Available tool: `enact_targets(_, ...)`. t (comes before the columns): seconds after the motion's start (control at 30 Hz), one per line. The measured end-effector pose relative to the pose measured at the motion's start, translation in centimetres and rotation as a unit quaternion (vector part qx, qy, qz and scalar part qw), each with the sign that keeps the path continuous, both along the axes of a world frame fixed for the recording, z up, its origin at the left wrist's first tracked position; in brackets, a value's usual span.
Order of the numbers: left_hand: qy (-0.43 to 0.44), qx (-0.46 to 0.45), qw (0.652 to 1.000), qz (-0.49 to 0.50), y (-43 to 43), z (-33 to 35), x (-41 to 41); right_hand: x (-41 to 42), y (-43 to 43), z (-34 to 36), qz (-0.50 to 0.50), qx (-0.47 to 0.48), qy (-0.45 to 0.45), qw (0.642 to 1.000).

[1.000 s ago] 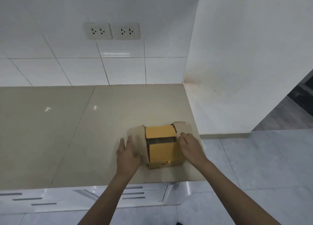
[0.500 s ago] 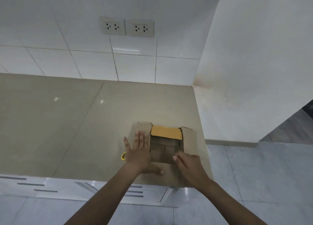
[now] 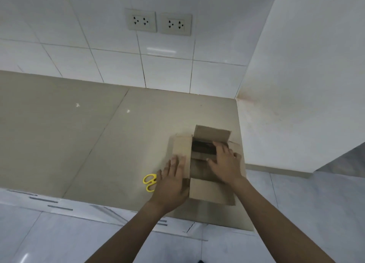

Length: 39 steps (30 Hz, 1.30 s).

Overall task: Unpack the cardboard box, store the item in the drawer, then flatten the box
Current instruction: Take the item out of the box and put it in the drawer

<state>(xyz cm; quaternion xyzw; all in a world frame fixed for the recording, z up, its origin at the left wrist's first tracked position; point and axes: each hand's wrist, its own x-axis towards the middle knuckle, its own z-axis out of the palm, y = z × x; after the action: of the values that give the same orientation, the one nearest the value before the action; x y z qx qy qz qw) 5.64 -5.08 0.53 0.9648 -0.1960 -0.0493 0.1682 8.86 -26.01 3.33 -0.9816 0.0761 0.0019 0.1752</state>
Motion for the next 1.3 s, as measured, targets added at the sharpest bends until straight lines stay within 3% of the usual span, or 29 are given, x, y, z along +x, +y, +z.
enact_targets(0.2,0.038,0.107,0.992,-0.061,-1.3,1.0,0.5,1.6,-1.2,-1.1,0.004,-0.019,-0.019,1.0)
enact_targets(0.3,0.066,0.102,0.988,-0.093,-0.8,1.0,0.8,2.5,-2.2,-0.6,0.017,0.01,-0.027,0.999)
enact_targets(0.43,0.036,0.135,0.983,-0.117,-0.1,1.2,0.7,3.9,-2.4,0.1,0.014,-0.012,0.011,1.0)
enact_targets(0.53,0.054,0.112,0.984,-0.128,0.2,1.6,0.7,4.7,-2.3,0.5,0.02,-0.018,0.032,0.999)
enact_targets(0.67,0.158,0.011,0.982,-0.105,0.7,1.7,1.6,5.0,-2.8,0.3,0.047,-0.024,0.028,0.998)
enact_targets(1.0,0.038,-0.005,0.999,0.028,-2.2,-1.4,-0.2,3.6,-4.3,-0.9,0.137,-0.072,-0.033,0.987)
enact_targets(1.3,0.031,0.01,0.999,0.031,-2.6,-1.8,-0.2,4.3,-3.4,-1.6,0.12,-0.136,-0.009,0.983)
